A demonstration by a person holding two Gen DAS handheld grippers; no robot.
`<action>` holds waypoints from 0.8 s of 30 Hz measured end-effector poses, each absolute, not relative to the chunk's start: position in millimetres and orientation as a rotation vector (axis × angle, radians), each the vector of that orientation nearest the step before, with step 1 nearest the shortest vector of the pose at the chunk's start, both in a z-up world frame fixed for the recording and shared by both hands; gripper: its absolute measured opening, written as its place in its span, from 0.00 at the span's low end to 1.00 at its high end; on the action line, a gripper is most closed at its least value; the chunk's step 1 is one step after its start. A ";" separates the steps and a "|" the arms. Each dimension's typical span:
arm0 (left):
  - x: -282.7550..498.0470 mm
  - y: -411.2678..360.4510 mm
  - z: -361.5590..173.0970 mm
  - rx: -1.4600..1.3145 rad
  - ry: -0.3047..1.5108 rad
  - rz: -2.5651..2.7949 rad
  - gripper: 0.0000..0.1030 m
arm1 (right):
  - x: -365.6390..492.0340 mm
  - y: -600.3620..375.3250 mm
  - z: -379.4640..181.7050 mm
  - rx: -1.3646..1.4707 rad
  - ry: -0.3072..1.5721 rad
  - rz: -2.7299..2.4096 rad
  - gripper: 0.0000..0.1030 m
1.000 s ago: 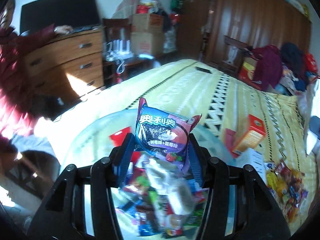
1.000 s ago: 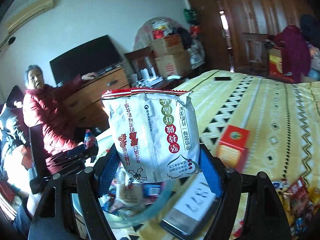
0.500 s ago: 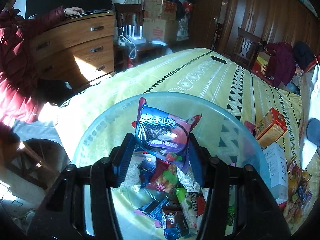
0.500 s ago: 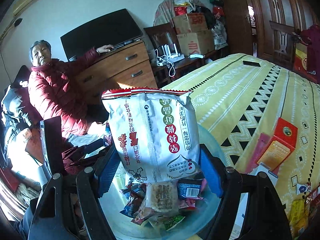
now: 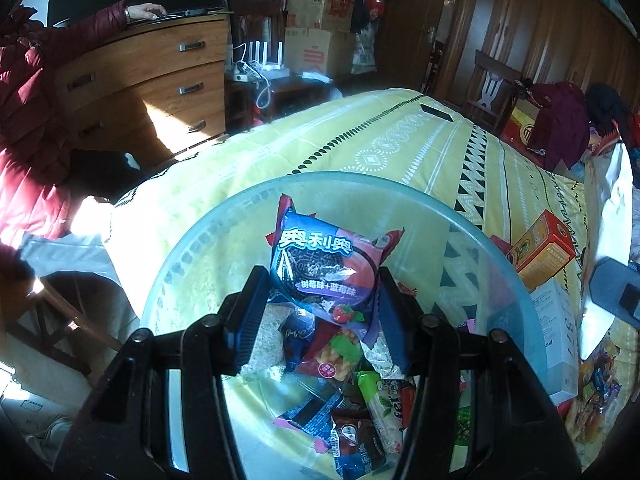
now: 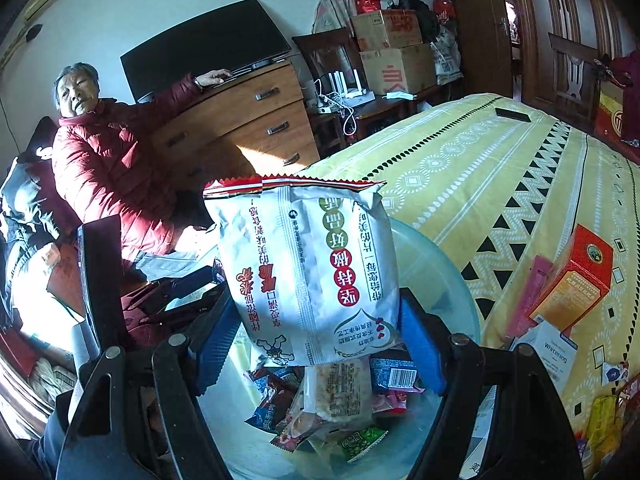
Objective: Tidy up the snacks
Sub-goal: 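Carry the Oreo packet and white bag to the glass bowl and open both grippers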
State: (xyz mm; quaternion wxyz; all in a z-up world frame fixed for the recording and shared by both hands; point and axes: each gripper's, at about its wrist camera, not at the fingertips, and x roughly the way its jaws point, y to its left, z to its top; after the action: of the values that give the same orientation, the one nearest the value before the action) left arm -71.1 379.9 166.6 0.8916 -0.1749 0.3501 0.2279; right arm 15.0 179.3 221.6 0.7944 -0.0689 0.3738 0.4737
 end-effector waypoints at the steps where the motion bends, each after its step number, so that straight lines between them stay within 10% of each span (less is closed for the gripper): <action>1: -71.4 380.4 166.5 -0.362 0.727 0.474 0.53 | 15.1 179.6 221.3 -0.147 0.805 1.018 0.77; 18: -68.8 380.2 162.5 -0.357 0.735 0.474 0.55 | 17.8 182.4 208.8 -0.156 0.829 1.000 0.79; 24: -71.3 381.8 164.8 -0.363 0.721 0.480 0.71 | 18.1 182.4 201.5 -0.166 0.845 0.986 0.80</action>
State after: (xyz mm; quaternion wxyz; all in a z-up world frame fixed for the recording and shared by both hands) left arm -71.3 381.8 164.8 0.8918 -0.1748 0.3476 0.2311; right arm 18.1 182.4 201.5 0.7932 -0.0773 0.3930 0.4587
